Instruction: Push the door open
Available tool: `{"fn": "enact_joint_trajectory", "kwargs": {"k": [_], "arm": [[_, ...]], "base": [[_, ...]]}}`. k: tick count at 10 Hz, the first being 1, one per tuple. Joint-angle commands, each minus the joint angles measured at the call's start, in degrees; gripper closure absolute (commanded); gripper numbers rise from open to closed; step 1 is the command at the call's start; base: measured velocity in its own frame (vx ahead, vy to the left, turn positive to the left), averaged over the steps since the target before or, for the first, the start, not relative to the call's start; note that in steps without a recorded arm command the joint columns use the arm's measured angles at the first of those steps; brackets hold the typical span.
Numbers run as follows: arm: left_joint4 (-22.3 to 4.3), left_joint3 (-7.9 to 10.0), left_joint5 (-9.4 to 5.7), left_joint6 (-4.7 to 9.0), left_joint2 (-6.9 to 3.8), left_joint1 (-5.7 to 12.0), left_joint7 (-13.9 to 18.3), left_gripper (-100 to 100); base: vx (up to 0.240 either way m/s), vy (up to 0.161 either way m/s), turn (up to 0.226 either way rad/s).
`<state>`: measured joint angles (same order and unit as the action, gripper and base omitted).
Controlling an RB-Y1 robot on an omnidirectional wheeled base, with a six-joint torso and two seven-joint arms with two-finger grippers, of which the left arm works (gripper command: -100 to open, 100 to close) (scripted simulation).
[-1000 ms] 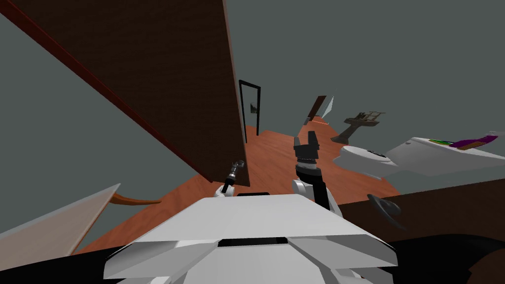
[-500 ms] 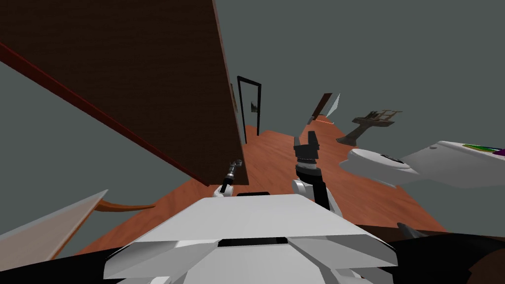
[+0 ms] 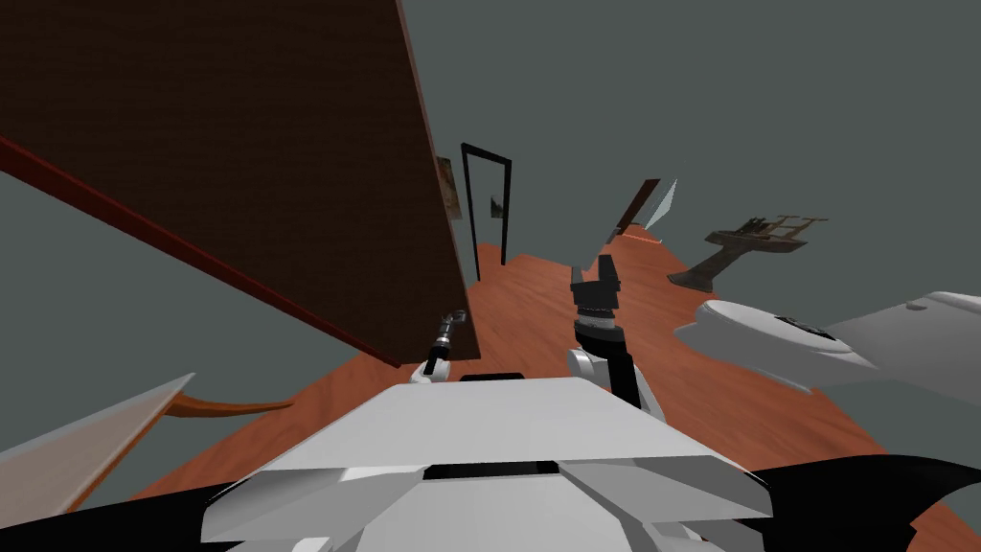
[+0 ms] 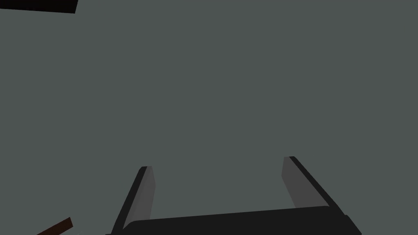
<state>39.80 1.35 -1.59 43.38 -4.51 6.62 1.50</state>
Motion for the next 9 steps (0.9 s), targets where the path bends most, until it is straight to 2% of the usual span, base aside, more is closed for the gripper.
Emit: {"fn": "enact_joint_trajectory", "kwargs": {"k": [1,2,9], "arm": [[-2.9,0.79,-0.37,1.75,-0.74,1.78,0.1,100],[-3.1,2.21,-1.1,1.76,-0.68,1.82,-0.5,100],[-3.5,6.26,-3.18,1.8,0.14,1.94,-2.1,100]], "base": [[0.047,-0.024,-0.013],[0.129,-0.073,0.05],[0.183,-0.107,0.074]]}}
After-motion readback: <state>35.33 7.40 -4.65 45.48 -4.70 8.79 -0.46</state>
